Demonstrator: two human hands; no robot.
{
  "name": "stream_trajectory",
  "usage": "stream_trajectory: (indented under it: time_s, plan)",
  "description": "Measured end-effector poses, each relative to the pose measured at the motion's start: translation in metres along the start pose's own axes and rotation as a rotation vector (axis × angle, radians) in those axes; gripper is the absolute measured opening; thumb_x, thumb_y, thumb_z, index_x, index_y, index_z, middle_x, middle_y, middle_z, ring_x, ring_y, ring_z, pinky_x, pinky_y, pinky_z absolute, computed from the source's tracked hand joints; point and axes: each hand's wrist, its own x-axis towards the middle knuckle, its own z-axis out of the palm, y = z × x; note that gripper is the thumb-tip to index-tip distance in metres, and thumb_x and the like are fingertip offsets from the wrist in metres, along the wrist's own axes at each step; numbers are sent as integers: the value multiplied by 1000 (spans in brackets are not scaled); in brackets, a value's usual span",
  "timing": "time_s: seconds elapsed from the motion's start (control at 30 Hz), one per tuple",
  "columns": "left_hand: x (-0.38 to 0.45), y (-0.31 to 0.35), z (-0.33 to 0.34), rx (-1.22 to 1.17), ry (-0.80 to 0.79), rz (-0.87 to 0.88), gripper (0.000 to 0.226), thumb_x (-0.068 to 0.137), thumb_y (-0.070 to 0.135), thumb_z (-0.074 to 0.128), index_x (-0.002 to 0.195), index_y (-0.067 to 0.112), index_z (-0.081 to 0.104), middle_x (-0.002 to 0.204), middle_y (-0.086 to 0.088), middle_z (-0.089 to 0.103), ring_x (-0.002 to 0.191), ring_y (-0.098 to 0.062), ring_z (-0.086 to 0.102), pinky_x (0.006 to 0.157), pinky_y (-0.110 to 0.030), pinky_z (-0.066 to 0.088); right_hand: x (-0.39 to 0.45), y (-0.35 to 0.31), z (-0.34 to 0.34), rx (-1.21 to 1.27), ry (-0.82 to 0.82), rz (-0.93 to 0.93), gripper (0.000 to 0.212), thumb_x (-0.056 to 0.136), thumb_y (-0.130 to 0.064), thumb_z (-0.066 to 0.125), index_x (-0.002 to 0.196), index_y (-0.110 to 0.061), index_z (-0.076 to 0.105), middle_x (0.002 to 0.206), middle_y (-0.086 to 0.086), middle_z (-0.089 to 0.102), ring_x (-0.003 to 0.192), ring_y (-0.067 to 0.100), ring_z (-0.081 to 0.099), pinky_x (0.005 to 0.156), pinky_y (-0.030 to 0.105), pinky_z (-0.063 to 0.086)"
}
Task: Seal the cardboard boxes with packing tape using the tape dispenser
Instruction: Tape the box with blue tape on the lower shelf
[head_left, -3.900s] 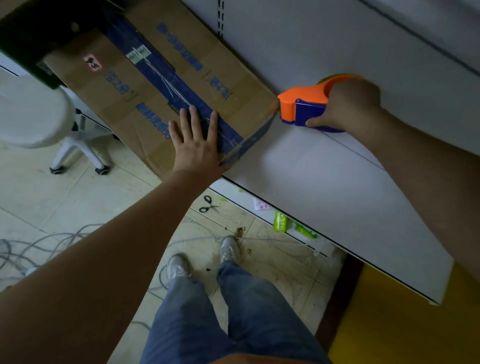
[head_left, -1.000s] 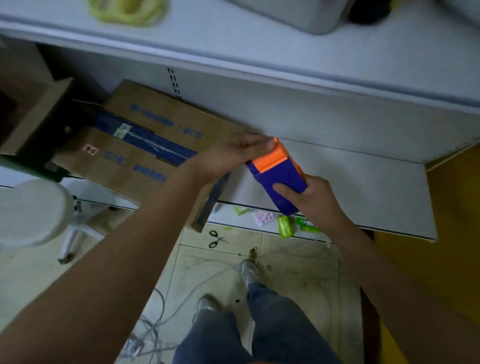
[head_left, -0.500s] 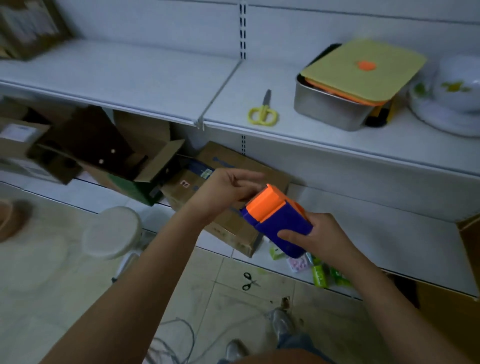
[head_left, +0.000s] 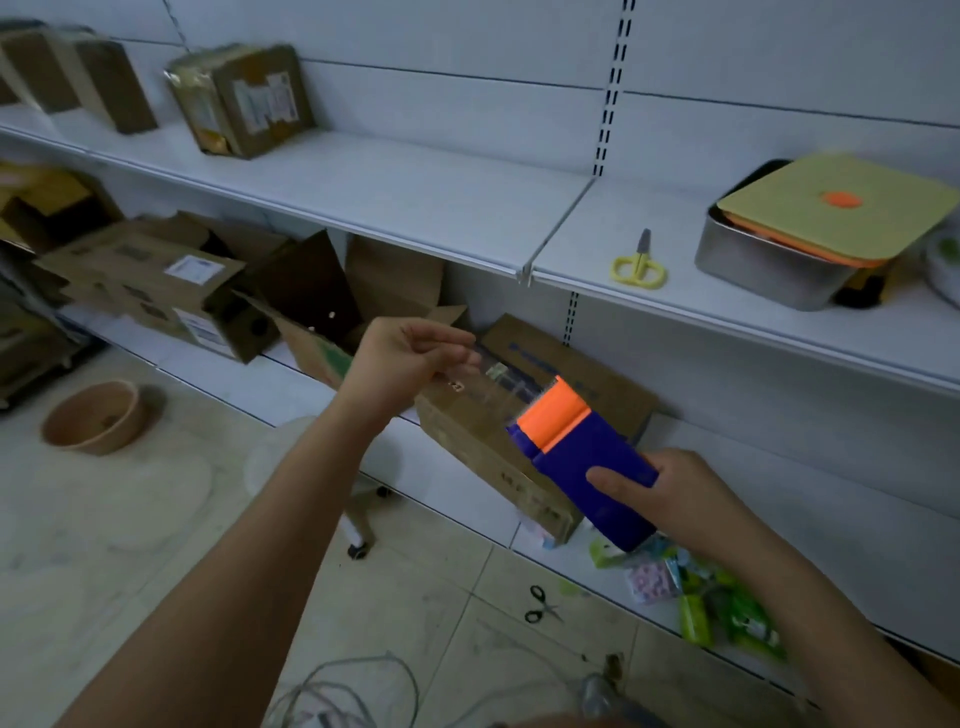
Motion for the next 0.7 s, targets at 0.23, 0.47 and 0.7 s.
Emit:
stream_trajectory:
  time_s: [0.23, 0.47, 0.7]
  plan:
    - [-3, 6, -6, 88, -51, 2, 31, 92, 0, 63, 124, 2, 63, 93, -13, 77, 86, -20, 75, 72, -18, 57, 4, 8, 16, -31, -193, 56, 33, 77, -49, 72, 68, -19, 63, 63, -9, 70, 61, 2, 66, 53, 19, 50]
    - [15, 5, -8, 188, -43, -39, 28, 93, -1, 63, 120, 3, 66, 92, -10, 77, 85, -16, 75, 72, -15, 56, 33, 9, 12, -22, -555, 221, 64, 65, -61, 81, 103, -12, 67, 98, 4, 74, 95, 18, 71, 91, 39, 56]
    - [32, 2, -9, 369, 10, -73, 36, 93, 8, 66, 129, 5, 61, 92, 0, 78, 89, -3, 73, 84, -17, 56, 63, 15, 17, 96, -489, 185, 34, 80, -44, 73, 93, -12, 68, 83, -1, 74, 85, 13, 71, 73, 26, 55]
